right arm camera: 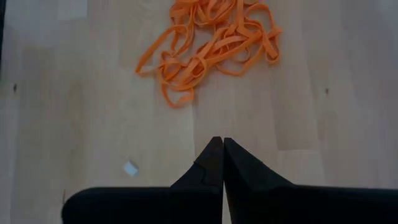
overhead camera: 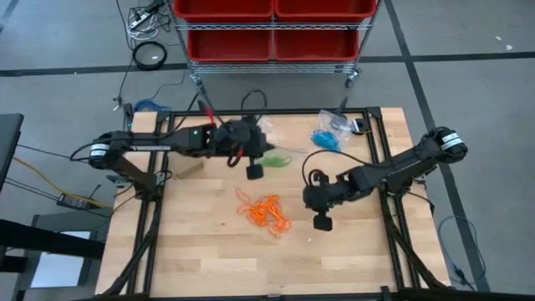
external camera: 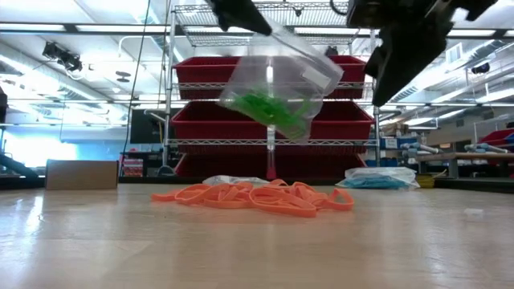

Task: Sort rubber bands
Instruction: Close the transparent zip bag

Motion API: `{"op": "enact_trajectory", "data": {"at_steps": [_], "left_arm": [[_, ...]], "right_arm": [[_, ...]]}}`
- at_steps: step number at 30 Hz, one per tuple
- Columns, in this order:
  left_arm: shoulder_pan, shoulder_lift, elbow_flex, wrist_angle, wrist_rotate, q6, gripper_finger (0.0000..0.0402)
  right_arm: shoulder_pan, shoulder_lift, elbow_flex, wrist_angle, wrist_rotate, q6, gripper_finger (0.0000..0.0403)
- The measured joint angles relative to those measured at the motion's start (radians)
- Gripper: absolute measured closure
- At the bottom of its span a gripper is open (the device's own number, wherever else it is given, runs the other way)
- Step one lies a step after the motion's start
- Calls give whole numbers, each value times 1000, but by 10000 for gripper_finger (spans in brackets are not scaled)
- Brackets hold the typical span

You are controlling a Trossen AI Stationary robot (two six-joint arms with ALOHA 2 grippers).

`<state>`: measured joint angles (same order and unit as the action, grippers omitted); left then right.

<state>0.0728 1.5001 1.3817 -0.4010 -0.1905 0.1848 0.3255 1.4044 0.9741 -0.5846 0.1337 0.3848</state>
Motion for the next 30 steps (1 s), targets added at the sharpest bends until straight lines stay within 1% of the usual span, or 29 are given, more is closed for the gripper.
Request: {"op": "enact_trajectory", "data": {"at_steps": [2,6,8,11,12,14,16,19,23,26,30], "left_arm": [[36,19,0,44,36,24,401],[118,87,0,154,141,49,401],[159,129,0,208,215,51,401],[215,200,0,318,353,47,401],[229,225,0,364,392,42,401],[257,271,0,437,438,34,401],[287,321,5,515,462,22,401],[331,411,48,535,499,-3,401],[362,530,127,526,503,-45,394],[377,600,192,524,500,-56,374],[390,652,265,523,471,-66,328]], "right_arm": [[45,0,0,-4,63,40,403],[129,0,0,-18,195,152,403],[172,0,-1,-19,269,215,403],[231,0,-7,-35,367,308,403],[248,0,-7,-38,389,340,403],[275,0,-7,-44,416,393,403],[302,0,-7,-47,439,446,403],[333,0,-7,-49,464,507,403],[369,0,-7,-48,508,556,403],[383,0,-7,-45,526,579,403],[388,0,-7,-38,537,592,403]]}}
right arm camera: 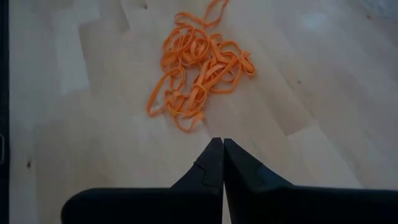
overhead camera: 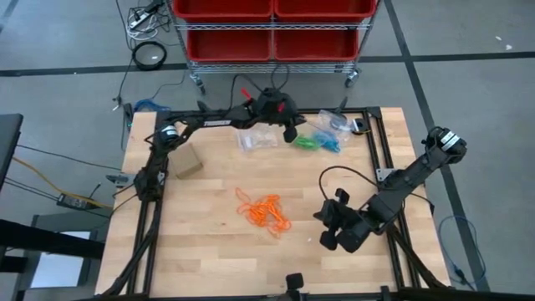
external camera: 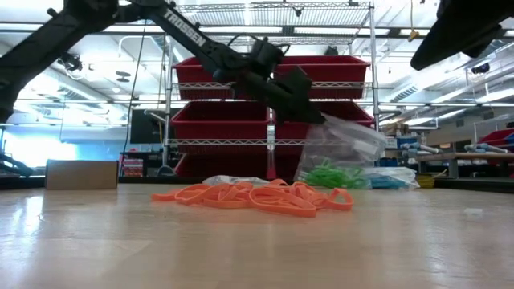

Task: Sort rubber bands
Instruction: Close the transparent zip bag, then open the transparent zip bag

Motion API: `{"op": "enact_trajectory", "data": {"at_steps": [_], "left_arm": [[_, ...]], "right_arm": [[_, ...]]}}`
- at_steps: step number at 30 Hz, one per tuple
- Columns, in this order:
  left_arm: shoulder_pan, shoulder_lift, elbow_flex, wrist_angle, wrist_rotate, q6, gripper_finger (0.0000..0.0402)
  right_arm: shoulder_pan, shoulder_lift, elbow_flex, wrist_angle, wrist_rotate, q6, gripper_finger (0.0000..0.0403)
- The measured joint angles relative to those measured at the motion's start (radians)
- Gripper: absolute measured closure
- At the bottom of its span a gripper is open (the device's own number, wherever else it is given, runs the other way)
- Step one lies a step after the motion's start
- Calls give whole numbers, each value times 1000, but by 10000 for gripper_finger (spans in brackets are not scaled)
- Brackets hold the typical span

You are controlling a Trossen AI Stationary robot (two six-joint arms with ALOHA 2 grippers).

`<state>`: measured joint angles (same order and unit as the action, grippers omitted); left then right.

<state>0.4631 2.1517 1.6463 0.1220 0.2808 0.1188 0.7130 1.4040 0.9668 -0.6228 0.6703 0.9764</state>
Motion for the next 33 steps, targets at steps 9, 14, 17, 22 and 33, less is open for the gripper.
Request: {"op": "enact_trajectory", "data": {"at_steps": [9,14,17,22,33], "left_arm": [[16,-5,89,-102,-167,4,204],[17,-9,152,-175,-205,14,175],[15,-15,186,-216,-181,35,173],[15,-60,238,-361,-59,51,179],[-126,-148,181,-850,110,76,198]], "right_arm": [[1,0,0,8,-2,-10,403],[1,0,0,7,1,-13,403],[1,0,0,4,15,-17,403],[1,0,0,-1,16,-28,403],[-6,0,0,-39,44,-33,403]]}}
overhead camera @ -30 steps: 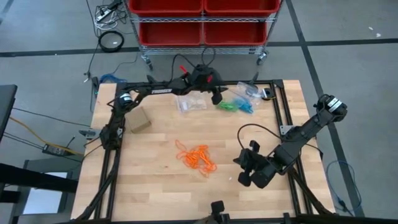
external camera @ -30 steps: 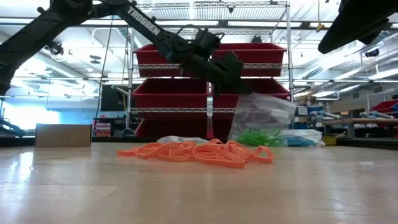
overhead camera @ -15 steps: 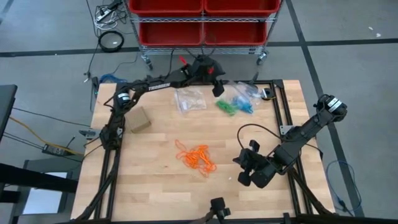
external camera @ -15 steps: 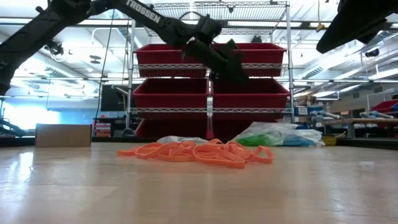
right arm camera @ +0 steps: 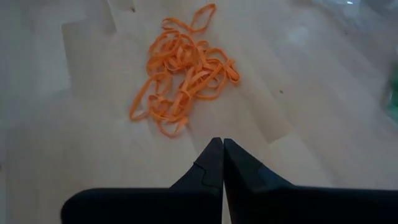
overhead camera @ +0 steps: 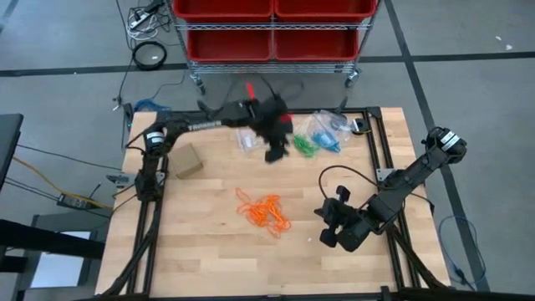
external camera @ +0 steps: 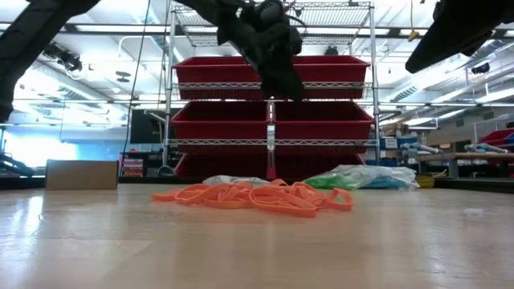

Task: Sort rubber bands
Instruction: Open the transparent zip bag

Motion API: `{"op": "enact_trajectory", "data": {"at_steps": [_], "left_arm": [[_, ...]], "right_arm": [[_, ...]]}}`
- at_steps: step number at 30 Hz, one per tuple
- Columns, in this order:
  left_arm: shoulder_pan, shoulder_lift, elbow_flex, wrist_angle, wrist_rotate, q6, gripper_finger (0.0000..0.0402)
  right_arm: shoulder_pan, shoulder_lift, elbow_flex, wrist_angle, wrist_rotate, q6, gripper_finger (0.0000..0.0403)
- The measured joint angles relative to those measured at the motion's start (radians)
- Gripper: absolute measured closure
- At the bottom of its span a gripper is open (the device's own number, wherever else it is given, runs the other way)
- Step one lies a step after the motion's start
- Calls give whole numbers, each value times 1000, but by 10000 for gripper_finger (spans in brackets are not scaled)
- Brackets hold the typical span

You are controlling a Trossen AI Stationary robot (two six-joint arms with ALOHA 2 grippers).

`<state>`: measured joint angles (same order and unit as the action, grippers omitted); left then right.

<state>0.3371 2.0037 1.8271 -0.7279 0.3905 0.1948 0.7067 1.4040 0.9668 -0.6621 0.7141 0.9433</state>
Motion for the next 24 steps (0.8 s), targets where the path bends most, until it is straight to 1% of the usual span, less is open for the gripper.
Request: {"op": "enact_trajectory", "data": {"at_steps": [2,4,8,12,14,17,21,24], "left_arm": [[-59,2,-47,1,-5,5,202],[-123,2,-103,47,-19,7,205],[-236,2,-246,260,-36,4,212],[-308,3,-371,479,-68,-35,216],[-331,3,-428,551,-98,-43,216],[-344,3,-497,603,-125,-41,216],[-344,3,-560,678,-135,-45,216],[-344,3,-584,731,-134,-68,216]], "right_arm": [[0,0,0,-19,0,18,403],[-1,0,0,-33,-7,37,403],[-2,0,0,-73,-44,87,403],[-2,0,0,-151,-68,189,403],[-2,0,0,-193,-73,253,403],[-6,0,0,-210,-73,315,403],[-20,0,0,-188,-70,319,403],[-41,0,0,-156,-46,308,403]]}}
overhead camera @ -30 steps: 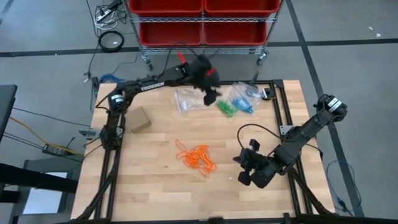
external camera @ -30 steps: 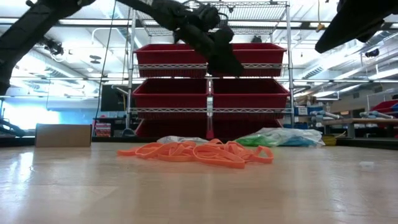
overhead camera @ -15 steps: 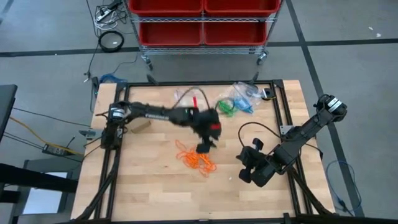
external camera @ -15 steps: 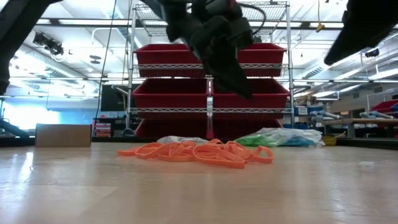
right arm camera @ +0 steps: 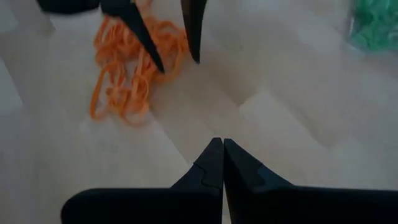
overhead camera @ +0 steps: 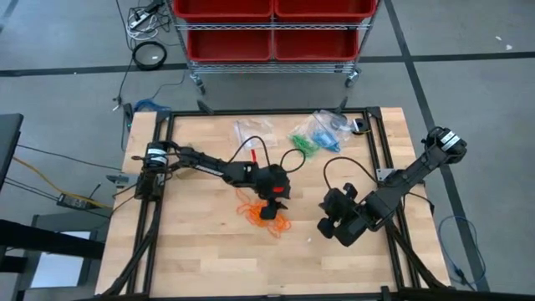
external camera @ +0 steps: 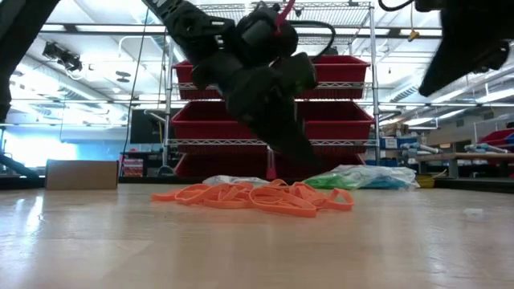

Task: Sort rubber bands
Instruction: Open the transparent zip bag

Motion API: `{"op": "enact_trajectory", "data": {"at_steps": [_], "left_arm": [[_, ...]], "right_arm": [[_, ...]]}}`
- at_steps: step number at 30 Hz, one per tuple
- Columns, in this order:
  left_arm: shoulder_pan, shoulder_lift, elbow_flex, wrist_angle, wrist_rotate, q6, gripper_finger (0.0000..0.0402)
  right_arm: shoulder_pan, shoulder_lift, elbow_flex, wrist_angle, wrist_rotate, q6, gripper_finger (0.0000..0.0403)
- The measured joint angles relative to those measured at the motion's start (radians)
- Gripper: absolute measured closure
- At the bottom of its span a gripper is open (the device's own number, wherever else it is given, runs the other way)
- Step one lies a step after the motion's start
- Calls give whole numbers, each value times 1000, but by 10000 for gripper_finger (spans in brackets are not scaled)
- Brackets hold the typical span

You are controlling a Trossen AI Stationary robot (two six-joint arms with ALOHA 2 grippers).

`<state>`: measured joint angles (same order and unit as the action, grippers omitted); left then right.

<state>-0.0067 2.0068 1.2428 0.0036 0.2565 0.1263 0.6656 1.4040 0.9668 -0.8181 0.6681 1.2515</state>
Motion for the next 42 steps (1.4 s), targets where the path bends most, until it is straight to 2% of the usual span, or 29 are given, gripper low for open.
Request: {"op": "enact_trajectory", "data": {"at_steps": [6,12,14,17,24,26,30,33,37,42], "left_arm": [[-23,0,-2,21,36,-60,216],[-50,-16,-4,10,-8,-162,216],[-50,-53,-10,7,-58,-176,216],[-58,-143,-56,13,-194,-174,216],[-58,-454,-303,44,-434,-157,216],[-58,-550,-413,116,-502,-163,216],[-59,-692,-638,320,-523,-221,216],[-59,-742,-789,492,-524,-291,216],[-59,-737,-931,708,-529,-395,216],[-59,-721,-1006,759,-605,-436,216]], "right_arm": [[-43,0,0,88,41,-138,403],[-67,0,0,106,43,-243,403],[-68,1,0,107,46,-264,403],[-68,1,-6,118,73,-285,403],[-116,1,-78,265,76,-337,403],[-139,2,-101,338,53,-365,403],[-184,2,-141,470,-11,-445,403],[-209,2,-148,530,-30,-515,403],[-250,2,-148,631,-38,-681,403],[-332,2,-148,684,-101,-808,391]]}}
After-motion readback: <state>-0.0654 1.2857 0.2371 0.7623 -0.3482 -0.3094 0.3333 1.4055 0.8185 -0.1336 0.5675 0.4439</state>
